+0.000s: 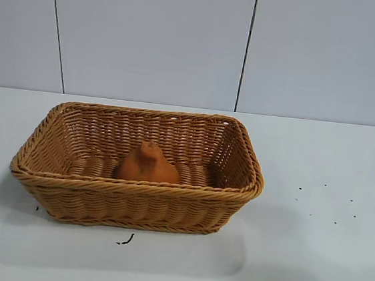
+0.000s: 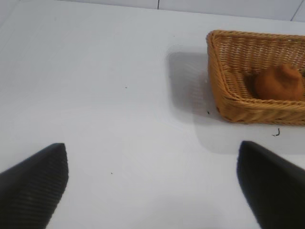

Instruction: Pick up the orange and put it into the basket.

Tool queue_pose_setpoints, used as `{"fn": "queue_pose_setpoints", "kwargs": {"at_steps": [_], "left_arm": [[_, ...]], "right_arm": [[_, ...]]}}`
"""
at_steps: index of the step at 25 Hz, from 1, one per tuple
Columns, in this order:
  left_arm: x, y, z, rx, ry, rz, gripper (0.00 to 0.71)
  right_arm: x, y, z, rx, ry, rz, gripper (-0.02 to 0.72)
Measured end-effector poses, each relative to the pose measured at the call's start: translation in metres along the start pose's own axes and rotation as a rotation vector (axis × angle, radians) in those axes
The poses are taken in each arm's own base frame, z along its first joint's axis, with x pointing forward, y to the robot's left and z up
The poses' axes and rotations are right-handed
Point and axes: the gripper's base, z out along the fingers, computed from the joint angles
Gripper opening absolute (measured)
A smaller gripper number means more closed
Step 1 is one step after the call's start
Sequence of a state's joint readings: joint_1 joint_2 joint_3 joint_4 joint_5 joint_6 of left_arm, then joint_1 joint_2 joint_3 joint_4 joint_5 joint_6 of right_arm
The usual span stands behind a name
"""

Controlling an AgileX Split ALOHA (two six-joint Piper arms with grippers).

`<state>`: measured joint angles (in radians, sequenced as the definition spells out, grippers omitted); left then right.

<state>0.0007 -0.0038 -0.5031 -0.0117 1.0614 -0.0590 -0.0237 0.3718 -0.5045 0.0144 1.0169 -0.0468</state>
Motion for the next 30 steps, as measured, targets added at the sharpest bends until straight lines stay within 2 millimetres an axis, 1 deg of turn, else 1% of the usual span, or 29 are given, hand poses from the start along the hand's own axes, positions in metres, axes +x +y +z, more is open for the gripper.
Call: {"fn": "queue_pose_setpoints", "kwargs": {"at_steps": [6,12,30], "left_arm": [[0.000,0.000,0.000,0.000,0.000,0.000,0.692],[0.000,0.000,0.000,0.000,0.000,0.000,0.692],[0.000,0.000,0.000,0.000,0.000,0.000,0.692]], "right_arm": [[0.019,0.001,-0.030,0.009,-0.222,-0.005,0.696],[0.035,0.002,-0.047,0.015,-0.365,-0.010,0.696],[0.036,0.002,-0.047,0.016,-0.372,-0.010,0.696]]}}
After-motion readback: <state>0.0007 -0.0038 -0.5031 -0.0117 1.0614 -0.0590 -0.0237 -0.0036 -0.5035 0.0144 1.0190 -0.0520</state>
